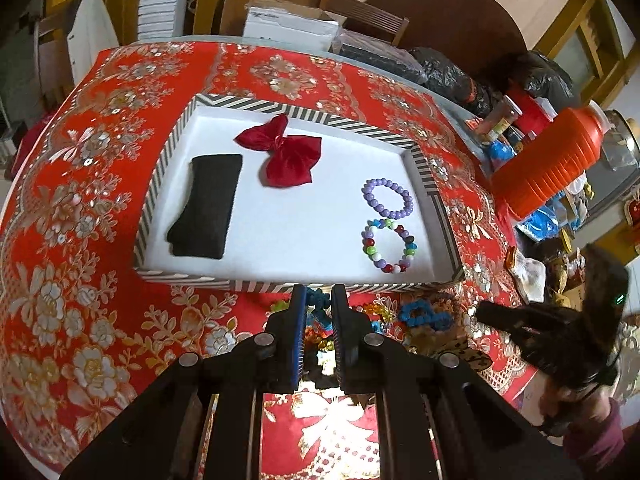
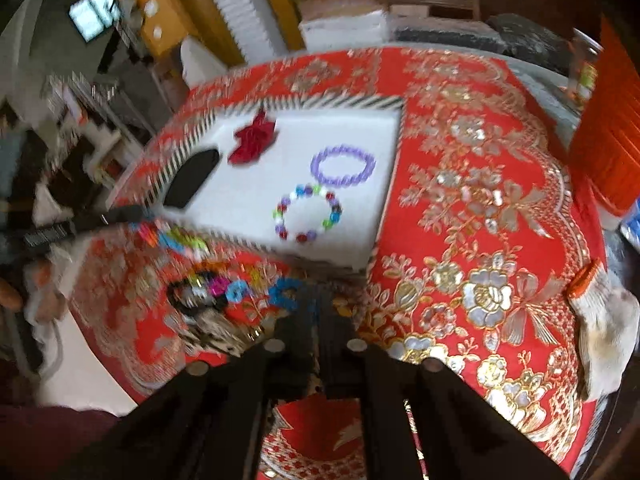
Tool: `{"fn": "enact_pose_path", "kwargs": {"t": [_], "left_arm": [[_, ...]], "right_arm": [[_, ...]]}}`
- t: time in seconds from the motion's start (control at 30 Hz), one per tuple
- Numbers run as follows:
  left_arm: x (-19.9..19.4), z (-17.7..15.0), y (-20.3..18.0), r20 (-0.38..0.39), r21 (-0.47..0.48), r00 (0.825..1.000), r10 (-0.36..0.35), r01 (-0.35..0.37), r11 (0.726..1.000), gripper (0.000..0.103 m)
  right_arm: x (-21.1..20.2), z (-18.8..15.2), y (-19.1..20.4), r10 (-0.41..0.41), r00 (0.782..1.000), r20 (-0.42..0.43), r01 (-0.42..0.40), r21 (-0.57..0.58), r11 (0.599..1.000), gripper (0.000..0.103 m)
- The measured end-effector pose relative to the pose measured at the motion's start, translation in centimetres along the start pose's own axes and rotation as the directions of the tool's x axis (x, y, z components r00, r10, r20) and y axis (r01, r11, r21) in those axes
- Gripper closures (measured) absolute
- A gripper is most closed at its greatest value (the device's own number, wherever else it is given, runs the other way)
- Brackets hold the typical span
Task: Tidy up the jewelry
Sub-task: 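Grasp a blue item from the pile with the left tool while the right tool reaches in, then grasp the blue bead bracelet with the right tool while the left tool holds the flower bracelet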
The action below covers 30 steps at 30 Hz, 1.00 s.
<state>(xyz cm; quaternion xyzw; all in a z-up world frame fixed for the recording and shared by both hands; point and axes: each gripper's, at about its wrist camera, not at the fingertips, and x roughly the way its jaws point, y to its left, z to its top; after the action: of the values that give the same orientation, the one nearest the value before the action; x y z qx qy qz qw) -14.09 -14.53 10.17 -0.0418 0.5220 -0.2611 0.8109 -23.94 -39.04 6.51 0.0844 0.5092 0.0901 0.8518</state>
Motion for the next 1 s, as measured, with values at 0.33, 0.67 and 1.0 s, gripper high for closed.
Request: {"fn": "enact_pose_path", "kwargs": {"t": [0.33,0.67,1.0], "left_arm": [[-2.7,0.3,1.0,0.055,-0.033,0.998,0.007,-0.005,0.999,0.103],[-3.3,0.7,1.1,0.074,-0.034,0.997,0.013,-0.01,0.999,0.103],[-3.7,0.4,1.6,0.08,-0.045,0.997,0.015,-0.011,0.999,0.103]], "right_arm": [[5.1,0.0,1.7,-0.079,0.994,-0.081,0.065,-0.158,0.985,0.073],[0.3,1.2,0.9,0.044,0.998,0.033,-0.042,-0.059,0.997,0.102],[4.5,0.1,2.2,-0.072,0.993,-0.089,0.051,-0.211,0.976,0.079]]}}
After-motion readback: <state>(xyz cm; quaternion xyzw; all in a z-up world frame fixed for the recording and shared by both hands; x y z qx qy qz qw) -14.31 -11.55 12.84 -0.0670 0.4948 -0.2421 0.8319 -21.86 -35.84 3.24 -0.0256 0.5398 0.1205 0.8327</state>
